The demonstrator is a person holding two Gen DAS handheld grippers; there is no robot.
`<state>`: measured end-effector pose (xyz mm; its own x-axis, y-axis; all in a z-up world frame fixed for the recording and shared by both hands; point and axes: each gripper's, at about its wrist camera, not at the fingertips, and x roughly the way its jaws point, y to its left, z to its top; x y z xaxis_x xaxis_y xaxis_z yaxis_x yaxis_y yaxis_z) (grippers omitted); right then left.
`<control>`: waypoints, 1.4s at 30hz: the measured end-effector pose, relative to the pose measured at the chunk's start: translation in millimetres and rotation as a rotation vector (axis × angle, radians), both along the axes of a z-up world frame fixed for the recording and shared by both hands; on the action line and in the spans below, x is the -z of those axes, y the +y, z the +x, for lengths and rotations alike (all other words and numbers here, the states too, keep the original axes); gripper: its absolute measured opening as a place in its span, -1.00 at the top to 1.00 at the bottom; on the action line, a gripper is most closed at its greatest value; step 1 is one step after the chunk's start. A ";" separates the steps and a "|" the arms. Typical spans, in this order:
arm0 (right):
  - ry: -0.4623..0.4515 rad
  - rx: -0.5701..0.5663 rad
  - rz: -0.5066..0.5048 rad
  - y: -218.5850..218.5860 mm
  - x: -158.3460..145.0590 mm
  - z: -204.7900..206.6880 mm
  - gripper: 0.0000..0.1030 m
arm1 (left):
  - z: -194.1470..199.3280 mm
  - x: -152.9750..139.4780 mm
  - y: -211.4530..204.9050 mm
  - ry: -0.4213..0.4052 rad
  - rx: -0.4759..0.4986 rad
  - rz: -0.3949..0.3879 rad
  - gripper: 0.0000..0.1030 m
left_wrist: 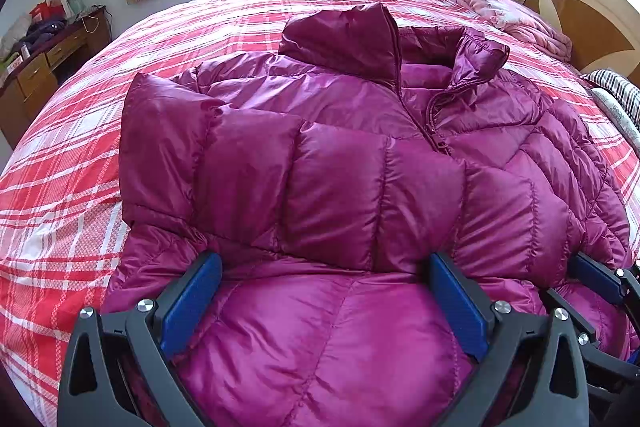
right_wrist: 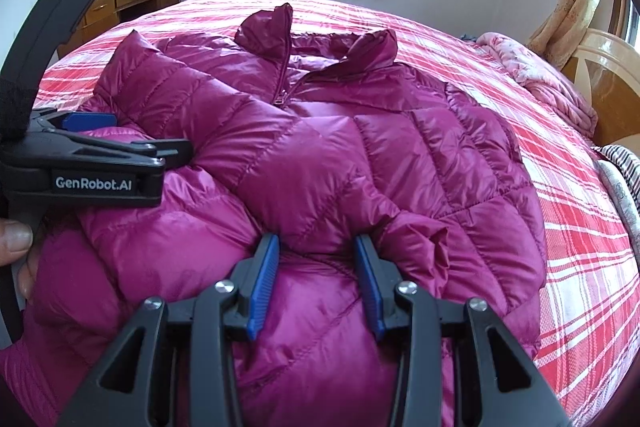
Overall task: Fold large clothes
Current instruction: 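Grasp the jacket hem with both grippers and lift it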
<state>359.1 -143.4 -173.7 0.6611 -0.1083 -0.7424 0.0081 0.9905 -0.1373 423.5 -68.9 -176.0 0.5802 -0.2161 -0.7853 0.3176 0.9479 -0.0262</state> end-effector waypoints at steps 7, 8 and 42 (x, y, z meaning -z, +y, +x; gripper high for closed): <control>0.008 -0.018 0.019 -2.0 -2.9 0.2 0.16 | -2.4 -5.2 4.2 0.005 0.025 -0.009 -0.98; 0.009 -0.031 0.020 -2.8 -4.1 -0.4 0.14 | -5.5 -8.8 6.5 -0.005 0.032 -0.007 -0.98; 0.103 0.051 0.192 -92.1 -66.9 230.1 -0.75 | 204.1 -42.1 -41.2 0.084 0.012 -0.008 -0.98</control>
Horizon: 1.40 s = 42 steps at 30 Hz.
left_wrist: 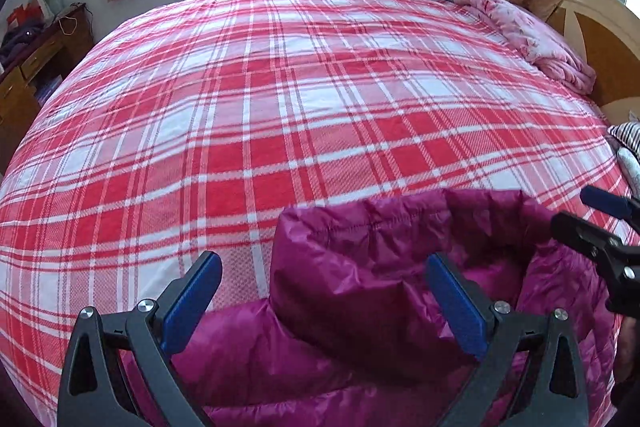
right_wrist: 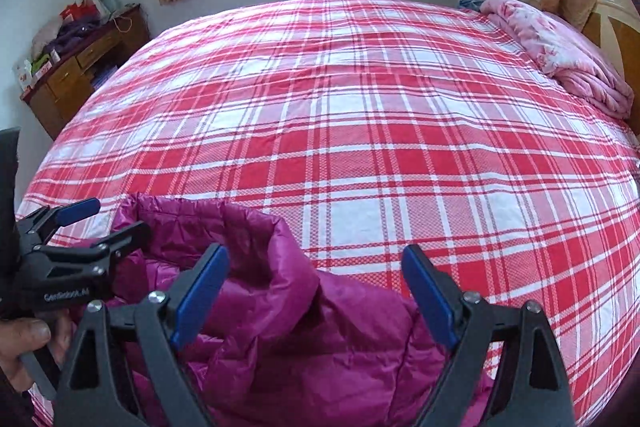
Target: Fold large clothes
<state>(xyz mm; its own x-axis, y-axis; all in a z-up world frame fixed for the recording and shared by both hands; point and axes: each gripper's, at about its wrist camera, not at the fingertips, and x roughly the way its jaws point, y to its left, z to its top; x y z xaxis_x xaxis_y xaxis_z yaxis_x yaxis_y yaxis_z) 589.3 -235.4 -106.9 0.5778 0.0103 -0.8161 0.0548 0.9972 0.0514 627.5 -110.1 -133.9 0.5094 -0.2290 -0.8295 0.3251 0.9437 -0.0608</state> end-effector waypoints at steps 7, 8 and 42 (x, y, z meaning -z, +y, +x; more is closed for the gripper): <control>0.079 -0.040 -0.024 0.0 22.9 -13.0 0.57 | -29.3 18.5 36.2 0.014 0.013 0.083 -0.98; 0.074 -0.046 -0.040 0.5 23.1 -18.5 0.66 | -30.7 20.2 42.2 0.020 0.010 0.076 -0.98; -0.199 -0.062 -0.060 5.5 -13.3 -99.5 -0.19 | -51.0 35.0 16.9 -0.072 -0.047 0.093 -0.98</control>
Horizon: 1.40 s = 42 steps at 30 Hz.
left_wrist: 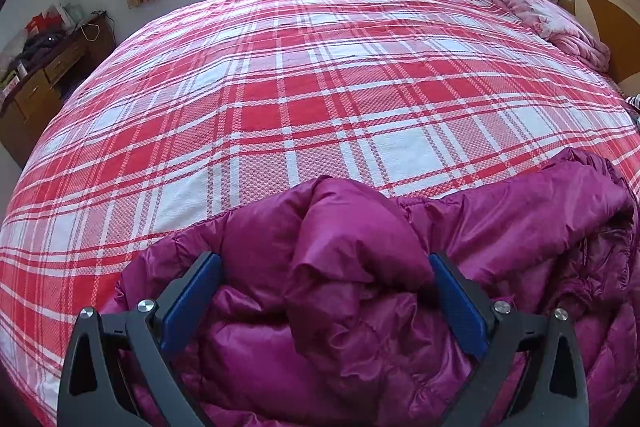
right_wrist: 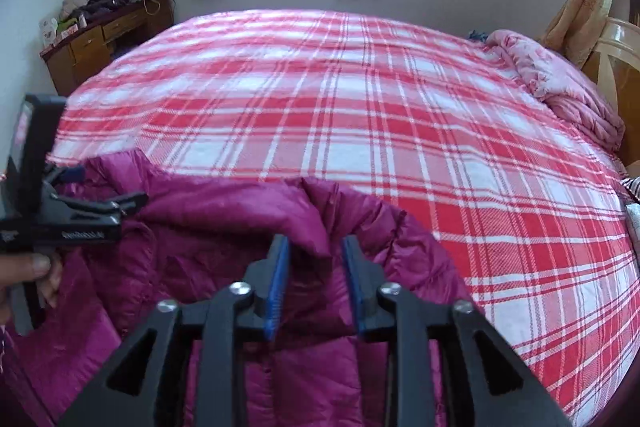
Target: Fold large clothes
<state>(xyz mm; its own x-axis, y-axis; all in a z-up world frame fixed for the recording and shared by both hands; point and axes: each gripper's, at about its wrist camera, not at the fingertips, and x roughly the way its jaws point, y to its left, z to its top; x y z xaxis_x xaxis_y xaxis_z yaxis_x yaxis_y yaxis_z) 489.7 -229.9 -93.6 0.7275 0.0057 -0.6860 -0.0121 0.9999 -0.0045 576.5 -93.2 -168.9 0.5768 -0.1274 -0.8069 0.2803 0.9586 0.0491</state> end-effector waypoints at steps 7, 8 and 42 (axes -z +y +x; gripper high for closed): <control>0.060 0.003 0.024 27.0 16.1 48.1 0.22 | -5.3 -13.0 2.0 -0.034 0.000 -0.038 -0.98; 0.098 0.003 0.021 26.3 27.5 53.7 0.36 | -8.7 -21.6 4.4 -0.053 -0.002 -0.074 -0.98; 0.123 0.024 -0.055 23.2 77.2 45.9 0.34 | -3.8 7.4 -37.5 -0.015 0.043 -0.047 -0.98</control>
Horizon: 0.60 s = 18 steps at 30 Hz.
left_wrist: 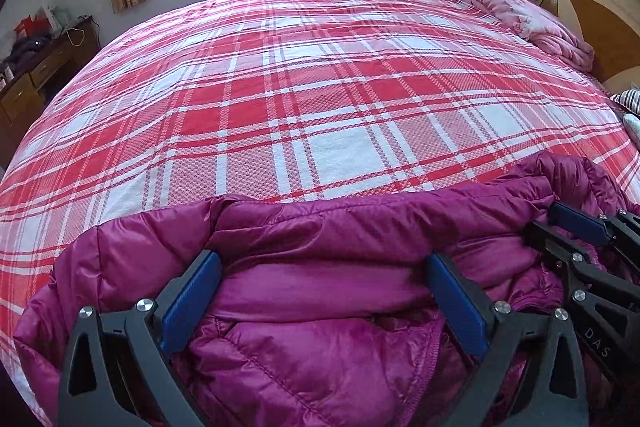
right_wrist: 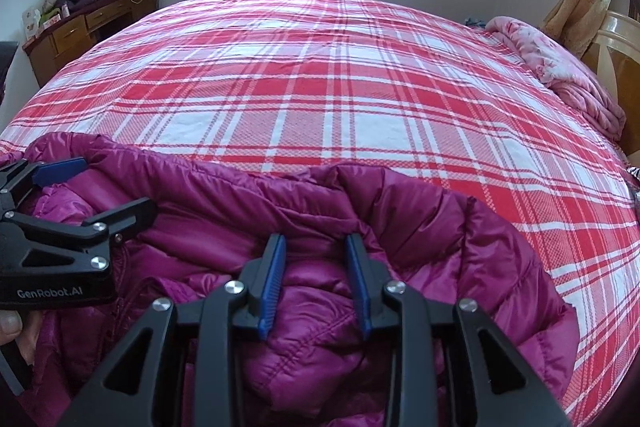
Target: Fold large clothes
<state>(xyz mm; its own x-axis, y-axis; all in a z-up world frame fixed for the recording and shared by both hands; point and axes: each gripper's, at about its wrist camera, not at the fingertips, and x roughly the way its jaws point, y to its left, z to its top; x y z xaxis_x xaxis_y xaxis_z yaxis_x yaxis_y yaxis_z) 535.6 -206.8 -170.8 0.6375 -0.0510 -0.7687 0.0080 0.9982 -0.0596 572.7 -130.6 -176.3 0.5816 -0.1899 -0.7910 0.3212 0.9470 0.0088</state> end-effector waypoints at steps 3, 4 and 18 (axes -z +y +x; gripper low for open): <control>0.001 0.000 -0.014 2.1 0.9 0.5 0.34 | 0.1 0.2 -0.9 -0.004 -0.002 0.006 -0.98; 0.000 -0.001 -0.015 2.1 1.3 0.3 0.34 | -0.1 0.2 -1.0 -0.004 -0.002 0.005 -0.98; 0.001 -0.002 -0.031 3.3 3.7 1.8 0.33 | -1.0 1.0 -2.0 -0.009 -0.003 0.011 -0.98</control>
